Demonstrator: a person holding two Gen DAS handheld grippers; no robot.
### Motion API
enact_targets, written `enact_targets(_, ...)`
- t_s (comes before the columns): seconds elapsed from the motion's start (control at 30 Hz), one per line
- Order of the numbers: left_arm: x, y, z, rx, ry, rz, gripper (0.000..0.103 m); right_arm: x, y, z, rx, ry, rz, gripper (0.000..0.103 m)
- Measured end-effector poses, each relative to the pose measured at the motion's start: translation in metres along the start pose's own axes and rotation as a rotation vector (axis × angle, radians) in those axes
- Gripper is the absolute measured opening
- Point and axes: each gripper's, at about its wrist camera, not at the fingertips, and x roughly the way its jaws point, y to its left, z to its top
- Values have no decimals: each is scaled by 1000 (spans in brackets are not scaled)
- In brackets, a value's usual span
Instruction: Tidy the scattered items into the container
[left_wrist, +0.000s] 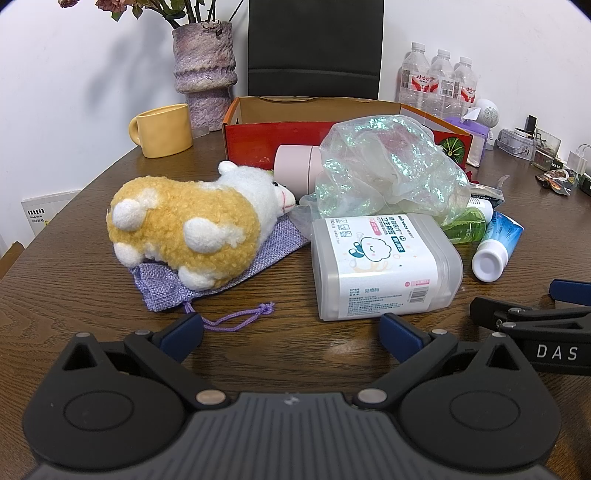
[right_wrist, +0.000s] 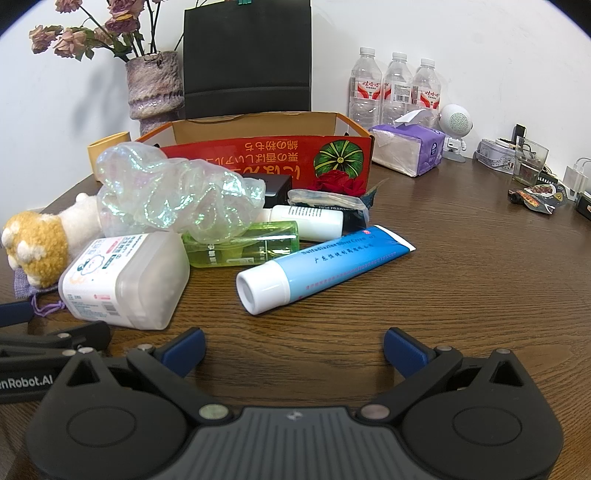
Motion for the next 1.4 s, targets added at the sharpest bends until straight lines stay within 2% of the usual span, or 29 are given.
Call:
enact_targets(0.73, 0, 0, 0, -1, -2, 1, 103, 1, 0, 0, -2, 0, 1, 103)
enact_targets(0.8, -3, 0, -1, 11, -12, -10, 103, 0, -2, 2, -22, 13, 27, 102)
enact_targets(0.87, -19, -2, -3, 32, -77, -45, 103, -10, -7, 5, -33, -7, 59, 82)
enact_targets(0.97, -38, -8, -2, 98, -159, -186, 103, -34, -15, 13, -83, -122, 103, 80)
enact_targets(1.03, -33, -16, 5, 139, -147, -236, 103, -41, -19, 25, -135, -153, 121, 80)
enact_targets(1.07, -27, -21, 9, 154, -136, -242, 103, -40, -22, 32, -152, -160, 129, 79)
enact_targets(1.2, 6, -42, 23, 181, -53, -119, 103, -28, -27, 61, -194, -156, 199, 68)
enact_targets(1.27, 9, -43, 24, 179, -60, -119, 97, -20, -24, 73, -222, -145, 255, 68)
enact_targets(1.3, 8, -41, 24, 173, -68, -121, 90, -16, -20, 77, -236, -141, 279, 68)
enact_targets(1.4, 2, -32, 22, 145, -72, -112, 89, -6, -3, 87, -268, -136, 348, 69)
